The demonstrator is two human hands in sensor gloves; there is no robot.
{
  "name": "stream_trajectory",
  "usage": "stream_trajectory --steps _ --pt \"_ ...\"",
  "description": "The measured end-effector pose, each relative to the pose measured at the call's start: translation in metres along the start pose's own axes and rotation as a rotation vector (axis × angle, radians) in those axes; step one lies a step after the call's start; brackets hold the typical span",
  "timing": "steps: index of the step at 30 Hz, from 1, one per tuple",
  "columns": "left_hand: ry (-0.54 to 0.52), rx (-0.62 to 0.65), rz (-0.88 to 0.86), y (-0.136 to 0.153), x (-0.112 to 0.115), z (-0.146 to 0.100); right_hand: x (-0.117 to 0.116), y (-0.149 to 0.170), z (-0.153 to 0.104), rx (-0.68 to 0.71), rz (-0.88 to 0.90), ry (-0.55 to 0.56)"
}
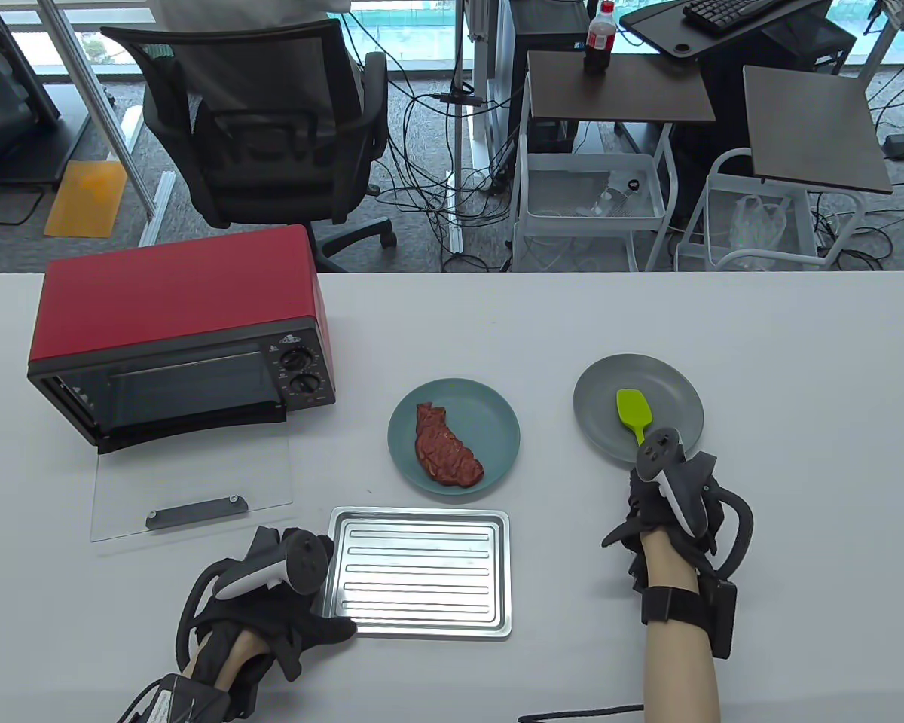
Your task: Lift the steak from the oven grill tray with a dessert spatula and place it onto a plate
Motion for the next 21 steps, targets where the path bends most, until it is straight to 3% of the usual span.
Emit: stream_trajectory --steps 10,16,21 --pt "0.001 0.0 0.0 0.0 0.0 0.0 0.053 0.014 -0.021 0.068 0.063 0.109" --pt "0.002 -0.003 0.003 0.0 0.0 0.0 0.094 0.013 -0.058 0.212 0.006 0.316" --pt "0.002 -0.002 0.003 0.0 0.0 0.0 0.119 0.01 -0.088 0.318 0.045 0.371"
Point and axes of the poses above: the tracker on the back of each hand, its own y axis roughly to the little-finger side, its own z axis roughly from the wrist to the fingertips, x = y × z, the point moved 2 cm from there along z, roughly from the wrist to the fingertips, and after that the axes turned 14 degrees about -x, right-handed, at the moved point
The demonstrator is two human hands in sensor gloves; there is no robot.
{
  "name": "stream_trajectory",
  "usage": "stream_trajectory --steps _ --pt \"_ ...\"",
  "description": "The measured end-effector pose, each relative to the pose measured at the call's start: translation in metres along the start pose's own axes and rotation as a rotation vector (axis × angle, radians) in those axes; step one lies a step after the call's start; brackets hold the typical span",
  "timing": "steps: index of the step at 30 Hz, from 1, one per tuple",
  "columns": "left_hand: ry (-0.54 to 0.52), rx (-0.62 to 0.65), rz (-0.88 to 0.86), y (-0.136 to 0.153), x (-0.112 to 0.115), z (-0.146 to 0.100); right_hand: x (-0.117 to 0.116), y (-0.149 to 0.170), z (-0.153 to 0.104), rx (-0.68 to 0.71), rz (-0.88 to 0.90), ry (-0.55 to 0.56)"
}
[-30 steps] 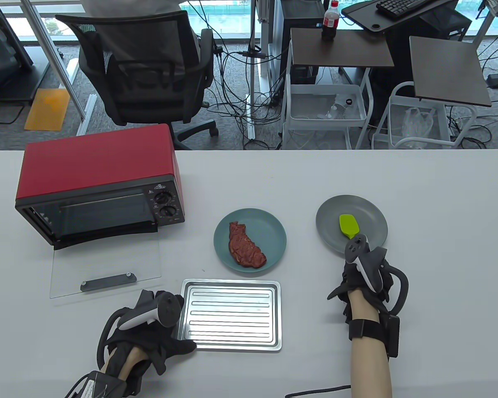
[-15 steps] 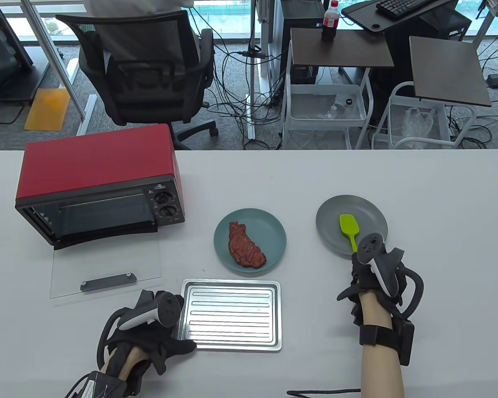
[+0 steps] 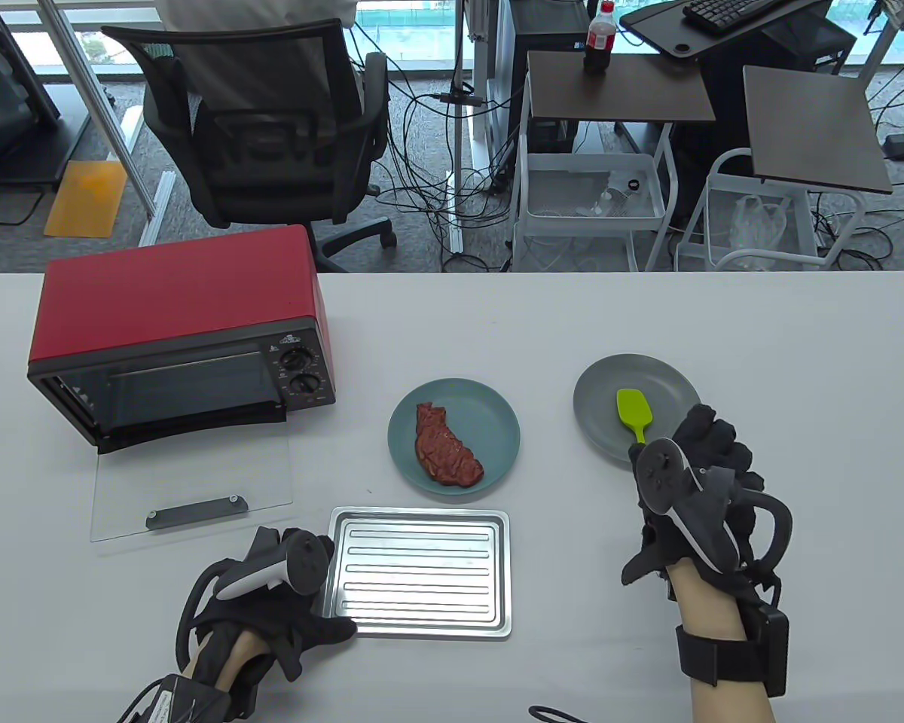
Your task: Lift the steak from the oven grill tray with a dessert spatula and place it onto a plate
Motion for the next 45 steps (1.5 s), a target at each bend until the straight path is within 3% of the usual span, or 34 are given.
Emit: stream_trajectory --steps 11,21,34,45 --pt "0.001 0.0 -0.003 0.0 0.0 0.0 0.045 -0.042 -0.05 0.248 0.095 0.106" --pt "0.001 0.0 -0.002 0.001 0.0 0.0 0.05 -0.076 -0.093 0.44 0.132 0.113" --pt "0.002 0.0 -0.002 0.001 0.0 0.0 0.034 -0.098 -0.125 0.57 0.146 0.08" --pt "0.002 0.0 -0.002 0.001 0.0 0.0 0.001 -0.106 -0.133 0.6 0.14 -0.01"
Point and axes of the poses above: the tracker on the back of each hand, its own y axis roughly to the little-finger side, its own z axis roughly from the wrist to the fingertips, x = y × z, the point moved 2 cm from there along z, roughly from the wrist to the fingertips, and after that the axes turned 14 degrees about -x, right-handed, at the moved point
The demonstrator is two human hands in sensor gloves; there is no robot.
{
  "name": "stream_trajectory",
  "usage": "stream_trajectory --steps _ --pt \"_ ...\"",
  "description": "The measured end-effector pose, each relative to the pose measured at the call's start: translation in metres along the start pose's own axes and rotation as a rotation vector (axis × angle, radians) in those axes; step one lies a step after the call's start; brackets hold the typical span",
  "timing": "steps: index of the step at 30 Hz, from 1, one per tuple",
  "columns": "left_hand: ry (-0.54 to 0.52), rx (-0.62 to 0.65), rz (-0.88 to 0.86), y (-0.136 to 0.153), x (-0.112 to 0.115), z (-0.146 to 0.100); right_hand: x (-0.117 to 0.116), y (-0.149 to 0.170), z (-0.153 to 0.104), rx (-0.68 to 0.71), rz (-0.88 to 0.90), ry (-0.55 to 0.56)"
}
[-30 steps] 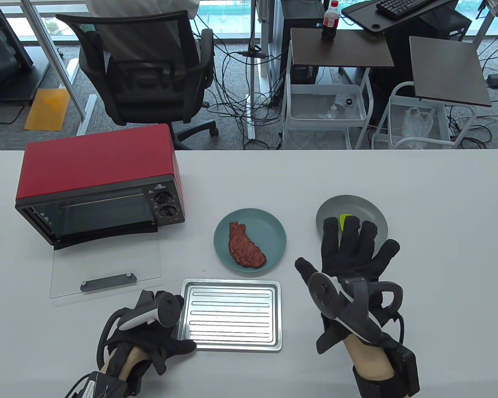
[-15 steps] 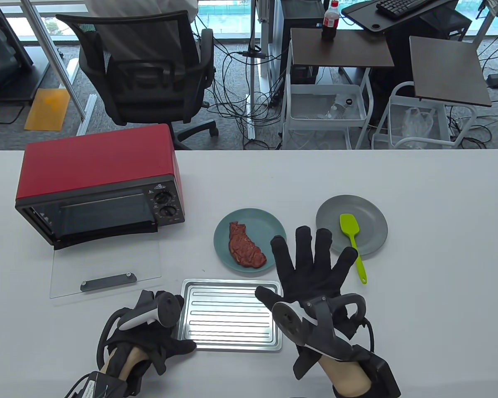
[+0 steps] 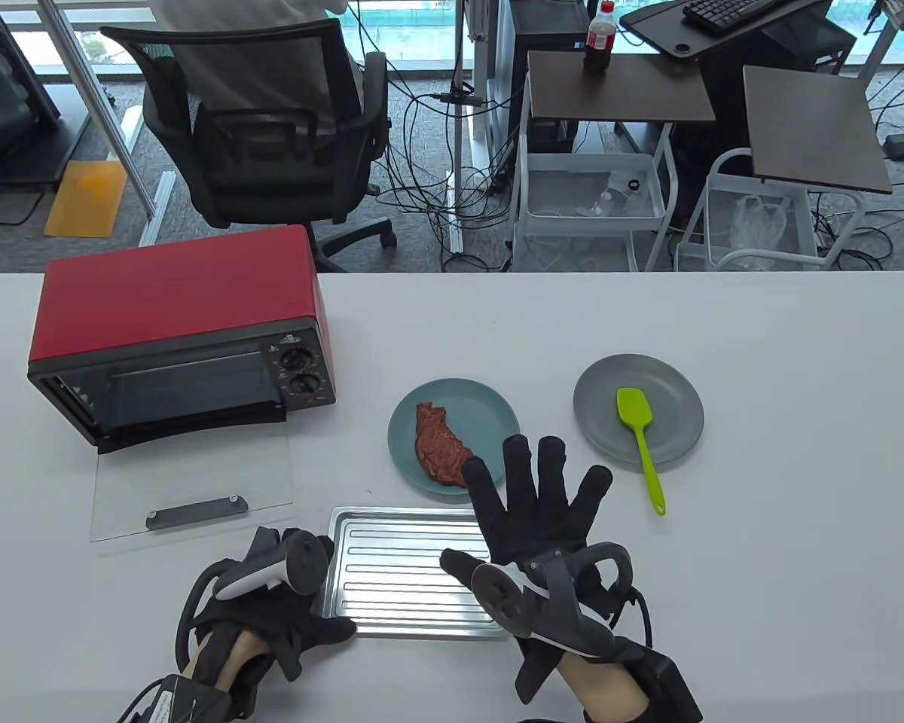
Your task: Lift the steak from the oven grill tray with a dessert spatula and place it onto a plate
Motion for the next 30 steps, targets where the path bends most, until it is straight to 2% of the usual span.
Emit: stream_trajectory --steps 11,16,30 --pt "0.0 0.0 0.0 0.0 0.0 0.0 -0.034 -0.004 -0.004 0.017 -0.014 -0.085" --pt "0.0 0.0 0.0 0.0 0.0 0.0 -0.049 -0.006 -0.005 0.027 -0.024 -0.172" --pt "0.0 -0.003 -0.001 0.0 0.0 0.0 -0.051 -0.001 -0.007 0.011 -0.014 -0.197"
Point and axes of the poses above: the tracker on the back of each hand, its own y axis roughly to the little-finger side, its own z axis roughly from the wrist to the fingertips, x = y × z, the point moved 2 cm from there along z, roughly from the wrist to the fingertips, and after that the axes turned 14 degrees about -x, right-handed, at the moved point
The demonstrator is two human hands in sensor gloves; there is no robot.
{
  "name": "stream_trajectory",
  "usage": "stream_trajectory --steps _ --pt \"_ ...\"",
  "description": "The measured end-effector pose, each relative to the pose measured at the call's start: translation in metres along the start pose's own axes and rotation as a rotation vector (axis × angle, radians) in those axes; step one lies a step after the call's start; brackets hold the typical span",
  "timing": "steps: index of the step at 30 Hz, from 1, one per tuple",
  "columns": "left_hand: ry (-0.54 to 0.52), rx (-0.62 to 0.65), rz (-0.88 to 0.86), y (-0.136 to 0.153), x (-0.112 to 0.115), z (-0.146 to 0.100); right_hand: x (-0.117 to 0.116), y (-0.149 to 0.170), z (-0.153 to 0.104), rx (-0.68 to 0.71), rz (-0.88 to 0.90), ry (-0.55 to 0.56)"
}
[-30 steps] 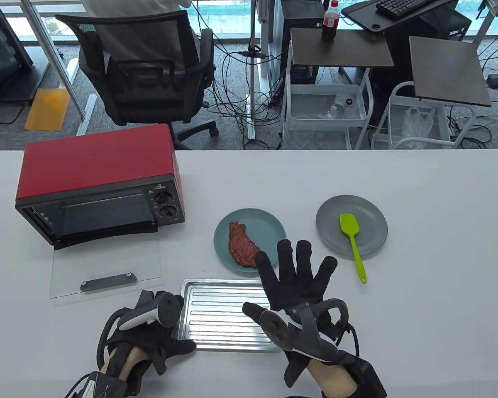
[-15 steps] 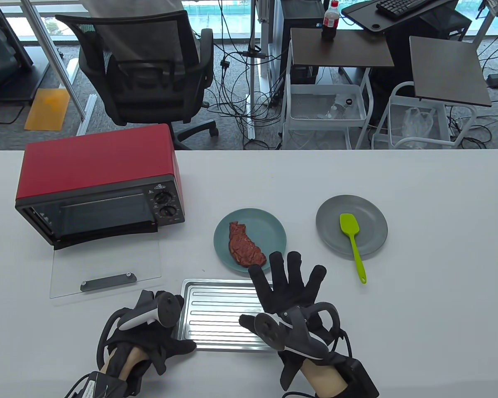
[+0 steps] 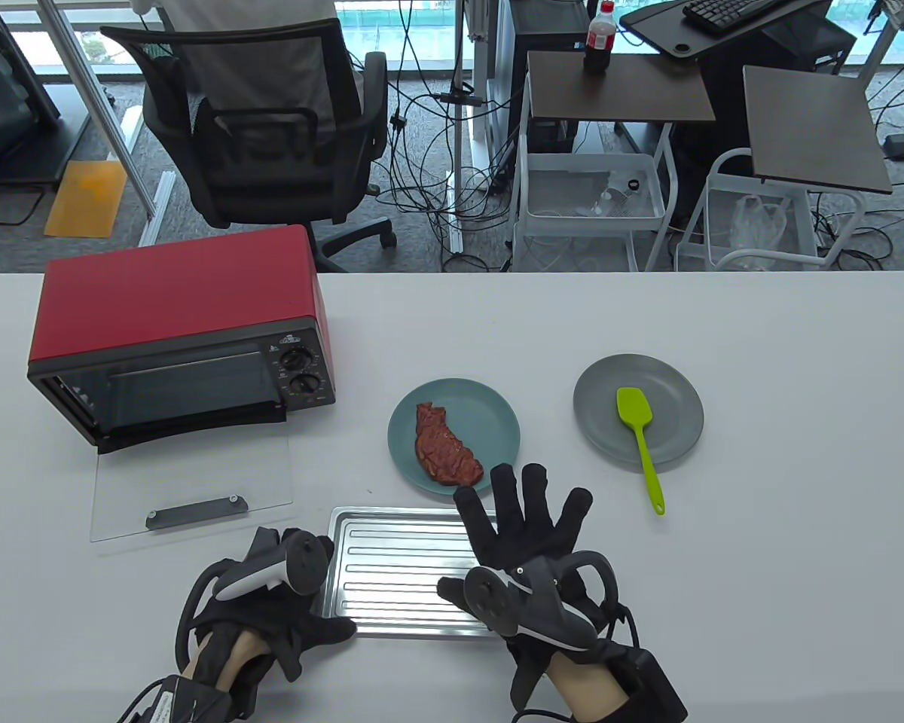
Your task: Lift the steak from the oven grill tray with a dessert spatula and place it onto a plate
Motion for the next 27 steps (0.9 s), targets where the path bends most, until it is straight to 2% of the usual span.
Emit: stream_trajectory --steps 10,17,22,27 --pt "-0.032 -0.016 0.003 0.003 -0.004 -0.002 0.001 0.004 0.0 0.002 0.034 0.005" --pt "-0.082 0.006 -0.006 0.005 -0.011 -0.017 0.0 0.006 -0.001 -0.007 0.037 -0.009" --pt "-0.174 0.038 -0.054 0.014 -0.031 -0.043 0.0 0.008 -0.002 -0.016 0.052 -0.014" --pt "-0.275 0.014 -0.098 0.033 -0.052 -0.058 -0.002 0.008 -0.002 -0.012 0.052 -0.014"
Point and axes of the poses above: the tracker on the back of each hand, its own y axis roughly to the little-finger side, its own z axis roughly from the wrist to the fingertips, x = y × z, the point moved 2 cm from there along z, roughly from the wrist to the fingertips, and after that the axes turned 14 degrees about -x, right-handed, at the moved point
